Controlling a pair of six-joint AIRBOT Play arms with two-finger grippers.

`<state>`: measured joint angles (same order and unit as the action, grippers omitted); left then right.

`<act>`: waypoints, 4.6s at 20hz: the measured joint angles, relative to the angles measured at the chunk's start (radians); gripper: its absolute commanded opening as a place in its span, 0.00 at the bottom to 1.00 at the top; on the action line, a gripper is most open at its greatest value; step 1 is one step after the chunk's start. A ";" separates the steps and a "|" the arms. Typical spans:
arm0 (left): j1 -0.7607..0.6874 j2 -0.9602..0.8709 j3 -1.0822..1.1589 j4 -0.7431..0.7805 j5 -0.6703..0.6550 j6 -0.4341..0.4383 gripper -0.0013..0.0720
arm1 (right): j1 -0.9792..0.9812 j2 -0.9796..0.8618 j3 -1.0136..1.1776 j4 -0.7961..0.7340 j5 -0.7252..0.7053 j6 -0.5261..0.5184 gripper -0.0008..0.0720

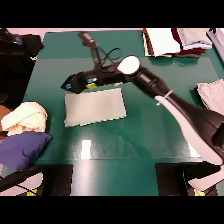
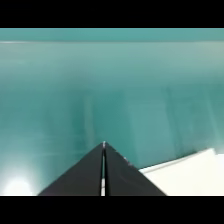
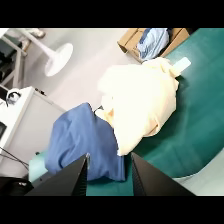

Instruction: Fold the shirts.

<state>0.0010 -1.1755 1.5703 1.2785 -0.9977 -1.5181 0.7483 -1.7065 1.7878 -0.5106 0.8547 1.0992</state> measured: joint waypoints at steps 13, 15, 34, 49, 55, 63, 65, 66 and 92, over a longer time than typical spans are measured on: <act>-0.130 0.024 -0.006 0.008 -0.044 0.031 0.05 | -0.460 0.189 -0.545 -0.328 0.129 0.200 0.83; -0.138 0.014 -0.006 0.000 -0.043 0.032 0.05 | -0.505 0.168 -0.599 -0.312 0.133 0.209 0.83; -0.301 -0.019 -0.007 -0.066 -0.031 0.034 0.05 | -0.438 -0.038 -0.303 -0.203 0.067 0.155 0.03; -0.440 -0.019 -0.007 -0.076 0.028 -0.006 0.05 | -1.414 0.344 -0.382 -0.438 0.146 0.146 0.03; -0.445 -0.019 -0.007 -0.080 0.032 -0.019 0.05 | -1.484 0.294 -0.184 -0.405 0.170 0.139 0.03; -0.446 -0.019 -0.007 -0.081 -0.002 -0.022 0.05 | -1.531 0.296 -0.027 -0.428 0.275 0.137 0.03; -0.446 -0.019 -0.007 -0.080 -0.005 -0.021 0.05 | -1.552 0.329 -0.060 -0.455 0.301 0.138 0.03; -0.446 -0.019 -0.007 -0.079 -0.006 -0.021 0.05 | -1.567 0.352 -0.092 -0.476 0.312 0.138 0.03; -0.446 -0.019 -0.007 -0.071 -0.005 0.034 0.05 | -1.289 0.859 -0.721 -0.435 0.262 0.141 0.71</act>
<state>-0.4450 -1.1950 1.5635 1.2072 -1.0023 -1.4841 -0.5411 -0.8471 1.0668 -0.9459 1.1168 1.2400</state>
